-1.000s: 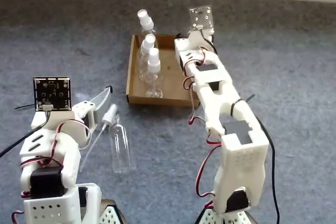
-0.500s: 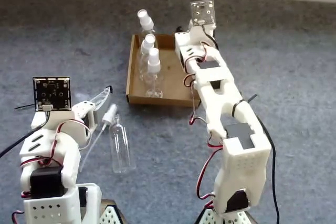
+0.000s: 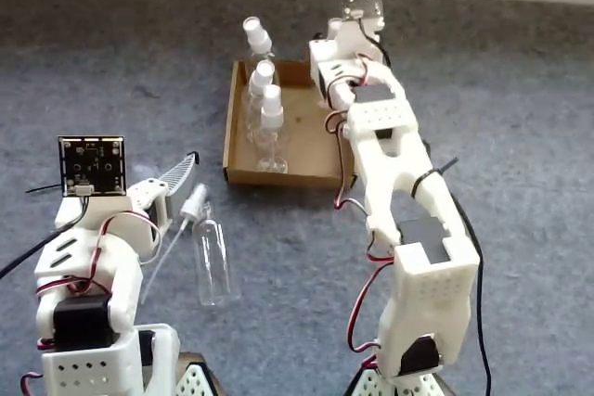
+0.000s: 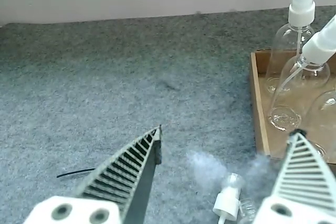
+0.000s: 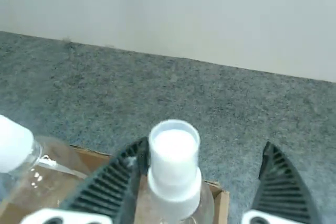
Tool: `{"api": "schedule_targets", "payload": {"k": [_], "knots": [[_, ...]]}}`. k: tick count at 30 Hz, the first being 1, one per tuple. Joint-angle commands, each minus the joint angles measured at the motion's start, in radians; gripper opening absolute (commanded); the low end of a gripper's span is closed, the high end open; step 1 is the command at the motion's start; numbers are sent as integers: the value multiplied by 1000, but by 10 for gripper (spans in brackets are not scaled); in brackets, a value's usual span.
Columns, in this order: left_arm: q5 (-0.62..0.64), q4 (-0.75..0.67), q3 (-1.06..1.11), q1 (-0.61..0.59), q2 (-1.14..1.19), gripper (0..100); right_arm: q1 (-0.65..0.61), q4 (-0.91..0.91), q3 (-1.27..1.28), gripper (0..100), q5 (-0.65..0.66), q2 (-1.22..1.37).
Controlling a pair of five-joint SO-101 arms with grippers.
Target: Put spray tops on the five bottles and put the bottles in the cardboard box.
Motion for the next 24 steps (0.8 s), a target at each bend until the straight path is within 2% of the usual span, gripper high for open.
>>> {"api": "schedule_targets", "payload": {"k": [1, 8, 14, 20, 24], "knots": [[9, -18, -4, -12, -7, 336, 7, 58, -120, 275, 8, -91], [9, -25, 5, -12, -7, 336, 7, 312, -343, 275, 6, -91], [9, -35, 8, -12, -7, 336, -21, 746, -662, 272, 2, -91], [6, -38, 2, -22, -7, 336, -170, 1228, -947, 271, 5, -90], [3, -137, -2, -136, -5, 336, -285, 1422, -989, 271, 0, -77]]}}
